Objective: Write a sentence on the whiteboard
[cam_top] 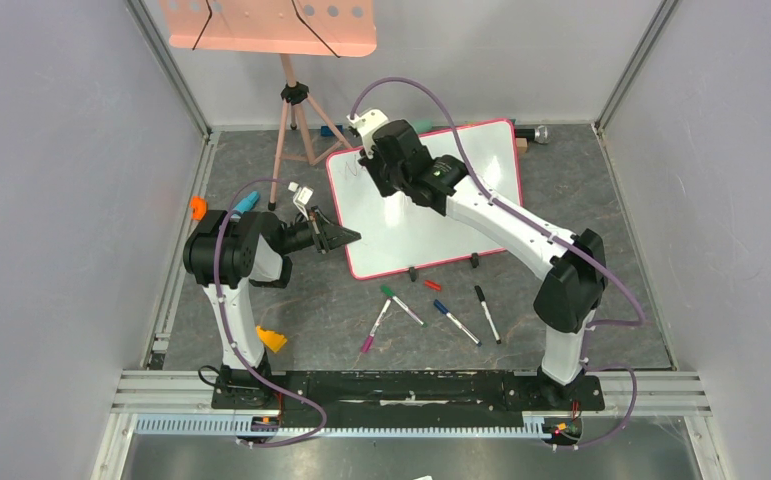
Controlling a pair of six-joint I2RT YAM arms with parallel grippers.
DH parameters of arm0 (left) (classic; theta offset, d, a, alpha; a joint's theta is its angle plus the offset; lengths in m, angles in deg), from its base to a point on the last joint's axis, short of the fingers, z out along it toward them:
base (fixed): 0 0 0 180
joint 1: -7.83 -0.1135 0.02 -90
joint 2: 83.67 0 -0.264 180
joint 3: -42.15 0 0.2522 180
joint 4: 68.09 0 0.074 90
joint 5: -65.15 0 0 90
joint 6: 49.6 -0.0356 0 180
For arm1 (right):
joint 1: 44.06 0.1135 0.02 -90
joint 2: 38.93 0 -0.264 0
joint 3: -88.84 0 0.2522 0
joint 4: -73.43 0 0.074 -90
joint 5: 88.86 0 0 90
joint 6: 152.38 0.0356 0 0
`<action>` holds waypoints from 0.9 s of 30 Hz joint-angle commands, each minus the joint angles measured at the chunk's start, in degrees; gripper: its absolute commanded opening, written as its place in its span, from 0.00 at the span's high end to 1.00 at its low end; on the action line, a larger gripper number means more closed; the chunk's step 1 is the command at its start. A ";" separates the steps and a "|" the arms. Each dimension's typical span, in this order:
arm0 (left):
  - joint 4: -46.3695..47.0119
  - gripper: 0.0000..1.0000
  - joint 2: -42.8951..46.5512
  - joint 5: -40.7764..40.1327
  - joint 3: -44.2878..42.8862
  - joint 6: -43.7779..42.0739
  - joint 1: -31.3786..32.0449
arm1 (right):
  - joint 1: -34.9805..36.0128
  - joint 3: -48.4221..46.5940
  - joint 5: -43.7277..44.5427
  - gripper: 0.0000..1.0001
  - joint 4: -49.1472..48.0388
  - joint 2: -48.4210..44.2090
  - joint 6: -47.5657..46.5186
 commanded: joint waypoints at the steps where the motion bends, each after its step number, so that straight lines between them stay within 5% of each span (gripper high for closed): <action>1: 1.90 0.89 -1.99 -4.22 1.43 -15.63 -0.64 | -0.19 -1.82 -1.78 1.00 1.51 1.35 -0.55; 27: 1.90 0.89 -2.01 -4.35 1.39 -15.54 -0.60 | -0.15 -2.13 6.88 1.00 4.44 0.51 0.34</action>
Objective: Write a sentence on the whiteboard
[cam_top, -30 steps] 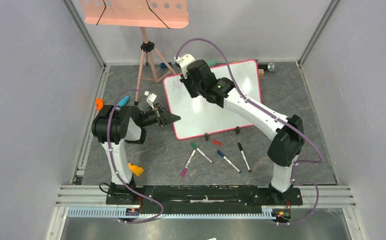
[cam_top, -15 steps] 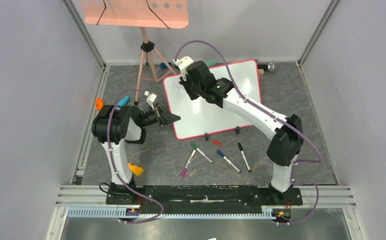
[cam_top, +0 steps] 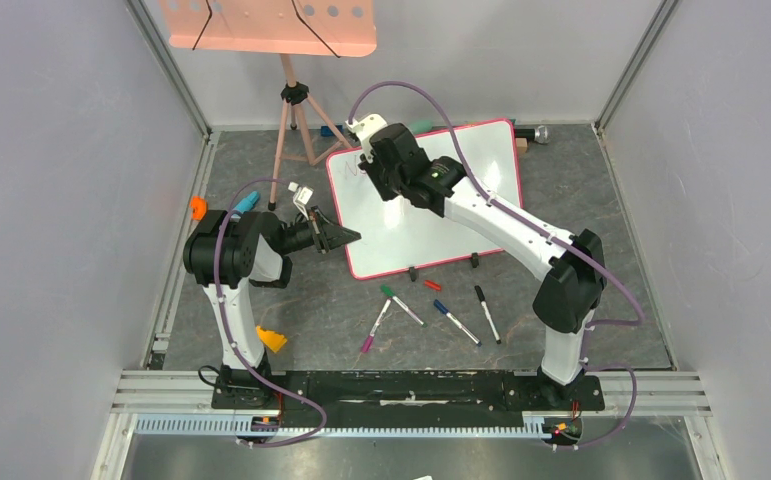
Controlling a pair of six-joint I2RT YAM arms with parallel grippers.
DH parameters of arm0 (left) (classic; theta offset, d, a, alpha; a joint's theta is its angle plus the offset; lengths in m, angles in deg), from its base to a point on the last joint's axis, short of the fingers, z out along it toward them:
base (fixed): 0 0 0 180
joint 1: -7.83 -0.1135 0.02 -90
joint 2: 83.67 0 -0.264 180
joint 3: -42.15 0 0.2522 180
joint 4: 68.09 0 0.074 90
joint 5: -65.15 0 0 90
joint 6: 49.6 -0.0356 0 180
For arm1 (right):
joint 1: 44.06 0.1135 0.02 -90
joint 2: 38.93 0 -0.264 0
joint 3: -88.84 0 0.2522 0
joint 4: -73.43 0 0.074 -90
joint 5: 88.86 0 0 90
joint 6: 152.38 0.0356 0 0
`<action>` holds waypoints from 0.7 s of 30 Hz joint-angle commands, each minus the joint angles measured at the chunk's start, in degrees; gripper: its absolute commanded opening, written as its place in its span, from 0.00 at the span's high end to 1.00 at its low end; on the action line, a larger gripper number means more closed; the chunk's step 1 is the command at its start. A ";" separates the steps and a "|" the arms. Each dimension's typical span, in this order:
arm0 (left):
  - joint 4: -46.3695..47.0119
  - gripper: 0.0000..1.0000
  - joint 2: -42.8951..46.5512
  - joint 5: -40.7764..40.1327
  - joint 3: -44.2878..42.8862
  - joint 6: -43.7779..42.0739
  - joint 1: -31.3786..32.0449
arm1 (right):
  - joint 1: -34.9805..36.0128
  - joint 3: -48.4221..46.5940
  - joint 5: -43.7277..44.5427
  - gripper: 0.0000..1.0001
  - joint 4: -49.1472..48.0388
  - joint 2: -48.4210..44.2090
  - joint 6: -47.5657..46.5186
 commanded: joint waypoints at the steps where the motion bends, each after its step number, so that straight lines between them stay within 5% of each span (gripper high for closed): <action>1: 1.95 0.89 -2.00 -4.11 1.41 -15.54 -0.65 | -0.67 -2.37 6.25 1.00 1.76 0.36 0.07; 21: 1.95 0.89 -1.94 -4.10 1.38 -15.65 -0.64 | -0.84 -5.17 5.41 1.00 2.03 2.41 -0.29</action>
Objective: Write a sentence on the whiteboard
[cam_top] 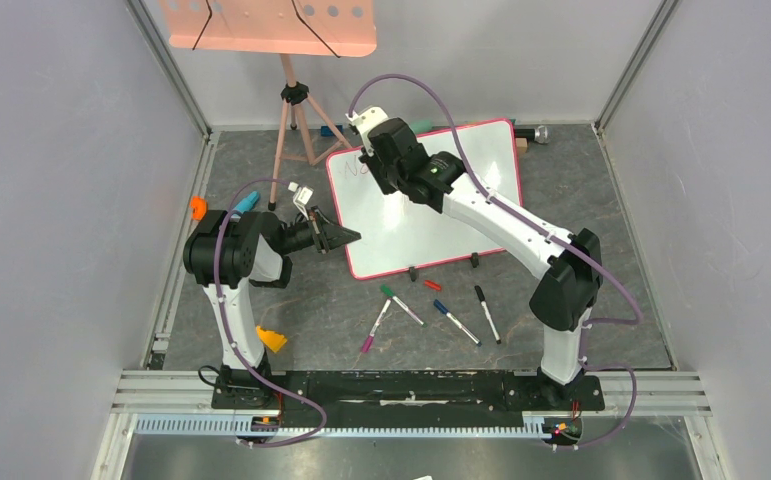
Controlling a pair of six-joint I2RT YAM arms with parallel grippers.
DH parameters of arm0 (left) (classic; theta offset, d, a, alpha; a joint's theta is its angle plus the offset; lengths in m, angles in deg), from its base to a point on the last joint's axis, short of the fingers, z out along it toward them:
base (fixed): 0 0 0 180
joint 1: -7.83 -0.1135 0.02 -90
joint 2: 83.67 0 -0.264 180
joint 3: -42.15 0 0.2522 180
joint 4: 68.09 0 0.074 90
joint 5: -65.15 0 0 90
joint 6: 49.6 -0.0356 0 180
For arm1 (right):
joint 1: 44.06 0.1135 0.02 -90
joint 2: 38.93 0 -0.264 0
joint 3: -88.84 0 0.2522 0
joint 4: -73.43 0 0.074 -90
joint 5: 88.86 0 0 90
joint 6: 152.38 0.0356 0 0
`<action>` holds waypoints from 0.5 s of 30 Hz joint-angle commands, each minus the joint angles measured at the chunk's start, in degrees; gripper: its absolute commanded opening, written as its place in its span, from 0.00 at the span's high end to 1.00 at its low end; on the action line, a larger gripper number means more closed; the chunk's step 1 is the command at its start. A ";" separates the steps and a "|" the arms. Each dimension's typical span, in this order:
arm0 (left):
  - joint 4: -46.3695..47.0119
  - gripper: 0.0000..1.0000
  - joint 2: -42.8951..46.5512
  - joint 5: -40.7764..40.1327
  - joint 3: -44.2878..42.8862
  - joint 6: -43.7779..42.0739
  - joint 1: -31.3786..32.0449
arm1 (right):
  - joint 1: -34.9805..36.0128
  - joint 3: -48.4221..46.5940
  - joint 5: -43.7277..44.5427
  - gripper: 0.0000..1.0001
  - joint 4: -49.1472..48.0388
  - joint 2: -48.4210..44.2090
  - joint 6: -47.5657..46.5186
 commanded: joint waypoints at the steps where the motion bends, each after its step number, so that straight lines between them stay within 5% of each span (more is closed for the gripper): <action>1: 1.97 0.89 -1.93 -4.14 1.37 -15.52 -0.65 | -0.92 -1.33 1.01 1.00 0.54 1.12 -0.13; 15: 1.97 0.89 -2.02 -4.23 1.43 -15.51 -0.64 | -0.91 5.21 -0.54 1.00 0.76 -2.53 0.66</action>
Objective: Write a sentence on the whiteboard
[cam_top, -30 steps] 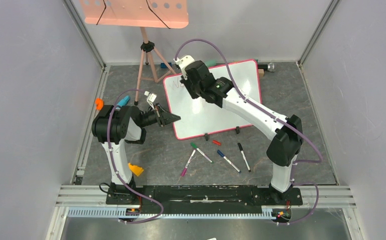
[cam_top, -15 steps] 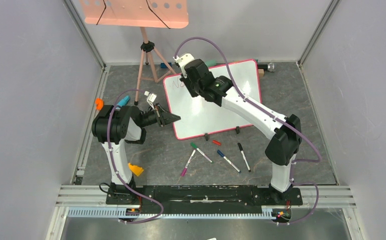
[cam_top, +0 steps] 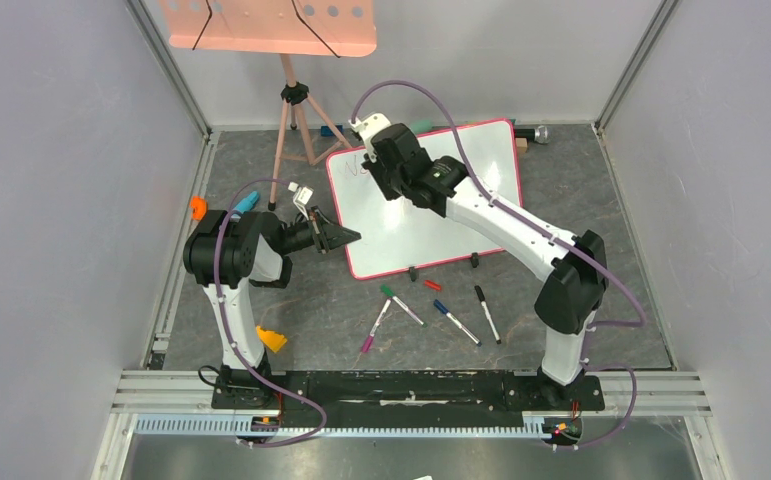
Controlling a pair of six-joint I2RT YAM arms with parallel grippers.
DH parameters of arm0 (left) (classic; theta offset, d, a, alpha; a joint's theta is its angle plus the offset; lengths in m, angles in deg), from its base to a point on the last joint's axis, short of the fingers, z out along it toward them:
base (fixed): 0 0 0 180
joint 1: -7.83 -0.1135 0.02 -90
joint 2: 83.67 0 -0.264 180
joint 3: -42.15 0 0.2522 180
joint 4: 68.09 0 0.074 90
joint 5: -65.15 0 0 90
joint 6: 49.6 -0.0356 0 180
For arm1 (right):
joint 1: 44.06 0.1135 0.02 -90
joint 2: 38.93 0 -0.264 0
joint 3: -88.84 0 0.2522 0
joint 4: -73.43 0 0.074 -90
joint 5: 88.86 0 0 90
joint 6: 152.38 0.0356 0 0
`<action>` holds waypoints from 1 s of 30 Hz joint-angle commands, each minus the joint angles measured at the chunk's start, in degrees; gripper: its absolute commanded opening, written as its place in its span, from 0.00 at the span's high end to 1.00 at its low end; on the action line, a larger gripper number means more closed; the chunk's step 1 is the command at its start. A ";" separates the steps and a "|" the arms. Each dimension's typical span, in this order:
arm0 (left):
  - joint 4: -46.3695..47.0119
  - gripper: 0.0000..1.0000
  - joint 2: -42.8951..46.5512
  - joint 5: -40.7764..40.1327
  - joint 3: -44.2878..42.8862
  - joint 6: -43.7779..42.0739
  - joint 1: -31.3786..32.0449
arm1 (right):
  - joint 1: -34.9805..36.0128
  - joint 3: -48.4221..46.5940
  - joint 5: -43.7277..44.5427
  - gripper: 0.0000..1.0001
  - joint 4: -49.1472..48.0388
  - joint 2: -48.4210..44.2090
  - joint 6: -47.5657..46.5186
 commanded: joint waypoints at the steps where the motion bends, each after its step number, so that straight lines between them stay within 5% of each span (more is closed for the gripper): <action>1: 1.99 0.89 -1.96 -4.17 1.42 -15.55 -0.61 | -0.89 2.09 1.01 1.00 1.22 -1.13 0.50; 20: 1.99 0.90 -2.33 -4.99 1.11 -14.57 -0.56 | -0.83 2.98 -1.09 1.00 -4.01 -6.38 -1.39; 30: 1.99 0.89 -2.11 -4.48 1.09 -15.68 -0.46 | -0.87 -5.16 2.10 1.00 3.06 -3.34 -0.12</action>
